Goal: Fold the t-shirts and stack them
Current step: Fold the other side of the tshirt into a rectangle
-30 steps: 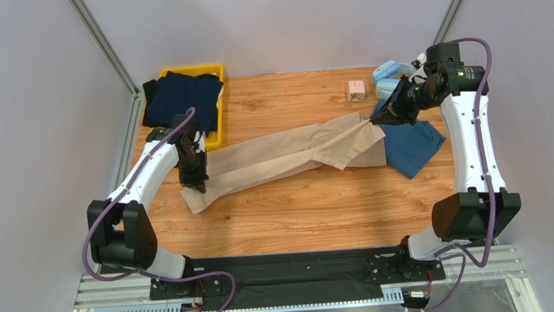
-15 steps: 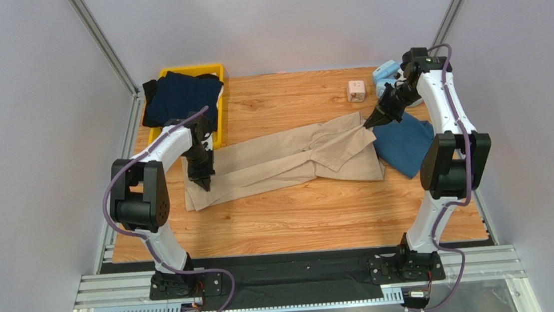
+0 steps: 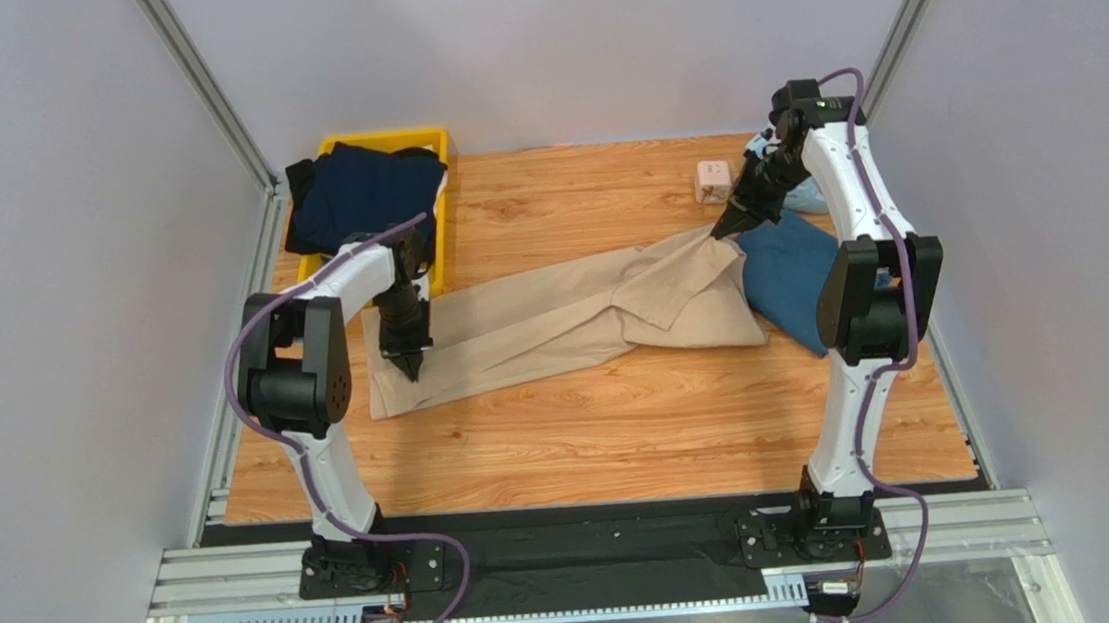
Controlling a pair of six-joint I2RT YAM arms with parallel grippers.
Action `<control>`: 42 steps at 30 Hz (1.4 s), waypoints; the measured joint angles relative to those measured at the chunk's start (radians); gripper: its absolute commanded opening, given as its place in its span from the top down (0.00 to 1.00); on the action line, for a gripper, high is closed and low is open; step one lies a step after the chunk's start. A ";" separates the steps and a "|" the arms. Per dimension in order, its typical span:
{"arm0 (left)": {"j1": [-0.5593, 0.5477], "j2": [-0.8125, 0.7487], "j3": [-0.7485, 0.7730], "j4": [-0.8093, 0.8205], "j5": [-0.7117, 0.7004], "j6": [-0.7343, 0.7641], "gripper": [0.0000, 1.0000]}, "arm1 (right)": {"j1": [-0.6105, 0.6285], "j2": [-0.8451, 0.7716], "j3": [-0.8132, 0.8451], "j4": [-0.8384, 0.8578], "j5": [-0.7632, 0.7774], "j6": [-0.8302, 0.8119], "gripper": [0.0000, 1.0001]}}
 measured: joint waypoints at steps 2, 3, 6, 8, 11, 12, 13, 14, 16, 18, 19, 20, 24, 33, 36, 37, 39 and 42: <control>0.000 0.010 0.007 -0.003 -0.010 0.000 1.00 | 0.007 0.027 0.031 0.000 0.008 -0.004 1.00; 0.001 0.014 0.010 -0.003 -0.015 0.000 1.00 | 0.008 0.040 0.046 -0.001 0.013 -0.005 1.00; 0.004 0.023 0.014 -0.003 -0.026 -0.002 0.91 | 0.010 0.094 0.107 -0.011 0.024 -0.009 1.00; 0.008 0.024 0.018 -0.003 -0.029 -0.005 0.87 | 0.011 0.124 0.137 -0.014 0.025 -0.011 1.00; 0.016 0.024 0.032 -0.009 -0.049 -0.004 0.75 | 0.015 0.151 0.170 -0.023 0.028 -0.012 1.00; 0.020 0.024 0.039 -0.012 -0.060 -0.005 0.72 | 0.017 0.156 0.178 -0.023 0.030 -0.012 1.00; 0.024 0.023 0.045 -0.015 -0.071 -0.008 0.70 | 0.020 0.162 0.189 -0.023 0.032 -0.012 1.00; 0.027 0.021 0.052 -0.018 -0.080 -0.012 0.70 | 0.023 0.165 0.201 -0.023 0.033 -0.012 1.00; 0.029 0.014 0.072 -0.027 -0.098 -0.019 0.70 | 0.027 0.169 0.213 -0.024 0.033 -0.012 1.00; 0.030 -0.005 0.100 -0.039 -0.108 -0.023 0.69 | 0.031 0.171 0.225 -0.023 0.033 -0.012 1.00; 0.031 -0.018 0.111 -0.040 -0.107 -0.023 0.66 | 0.032 0.174 0.228 -0.023 0.033 -0.012 1.00; 0.031 -0.032 0.121 -0.040 -0.105 -0.023 0.65 | 0.034 0.177 0.232 -0.023 0.033 -0.012 1.00; 0.031 -0.135 0.126 -0.038 -0.058 -0.029 0.59 | 0.036 0.187 0.232 -0.023 0.032 -0.012 1.00; 0.037 -0.270 -0.122 -0.032 -0.037 -0.086 0.55 | 0.036 0.188 0.211 -0.016 0.013 -0.012 1.00; 0.040 -0.270 -0.156 -0.031 -0.018 -0.091 0.55 | 0.036 0.188 0.188 -0.013 0.004 -0.012 1.00; 0.040 -0.272 -0.166 -0.024 -0.003 -0.092 0.54 | 0.036 0.188 0.176 -0.011 0.001 -0.012 1.00; 0.040 -0.273 -0.172 -0.019 0.011 -0.091 0.54 | 0.036 0.187 0.161 -0.010 -0.005 -0.012 1.00; 0.040 -0.273 -0.178 -0.008 0.033 -0.091 0.55 | 0.036 0.187 0.142 -0.006 -0.013 -0.012 1.00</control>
